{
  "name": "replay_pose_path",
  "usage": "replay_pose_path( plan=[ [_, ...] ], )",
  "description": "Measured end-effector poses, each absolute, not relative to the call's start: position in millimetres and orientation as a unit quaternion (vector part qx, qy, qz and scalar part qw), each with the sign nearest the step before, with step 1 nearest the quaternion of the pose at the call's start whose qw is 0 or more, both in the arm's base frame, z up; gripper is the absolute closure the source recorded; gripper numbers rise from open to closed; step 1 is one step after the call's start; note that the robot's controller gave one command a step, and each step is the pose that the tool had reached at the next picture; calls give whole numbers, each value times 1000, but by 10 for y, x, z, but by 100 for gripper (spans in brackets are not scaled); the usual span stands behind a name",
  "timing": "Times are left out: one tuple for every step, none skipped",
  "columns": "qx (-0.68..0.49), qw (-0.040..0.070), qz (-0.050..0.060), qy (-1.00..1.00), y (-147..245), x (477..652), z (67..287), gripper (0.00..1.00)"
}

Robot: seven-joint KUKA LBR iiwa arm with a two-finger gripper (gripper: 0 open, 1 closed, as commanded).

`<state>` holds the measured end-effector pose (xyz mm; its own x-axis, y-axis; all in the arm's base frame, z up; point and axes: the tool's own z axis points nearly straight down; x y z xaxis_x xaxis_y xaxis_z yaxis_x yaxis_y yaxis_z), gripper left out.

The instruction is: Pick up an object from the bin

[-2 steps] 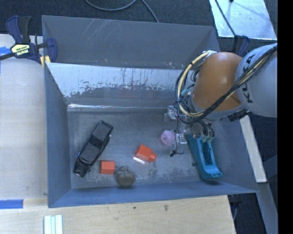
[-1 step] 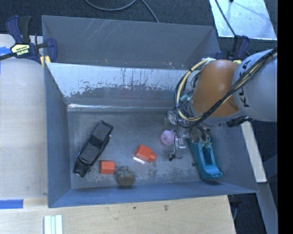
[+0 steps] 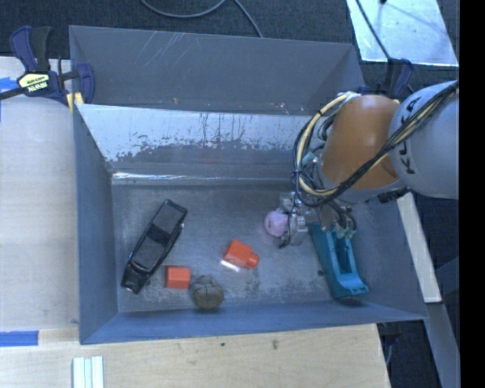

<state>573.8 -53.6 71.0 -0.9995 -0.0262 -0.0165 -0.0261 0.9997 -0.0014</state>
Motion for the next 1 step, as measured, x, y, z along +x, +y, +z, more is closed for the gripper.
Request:
replay_pose_path(
  plan=[
    [-13, 8, -1, 1000, -536, 5738, 710, 100]
  ],
)
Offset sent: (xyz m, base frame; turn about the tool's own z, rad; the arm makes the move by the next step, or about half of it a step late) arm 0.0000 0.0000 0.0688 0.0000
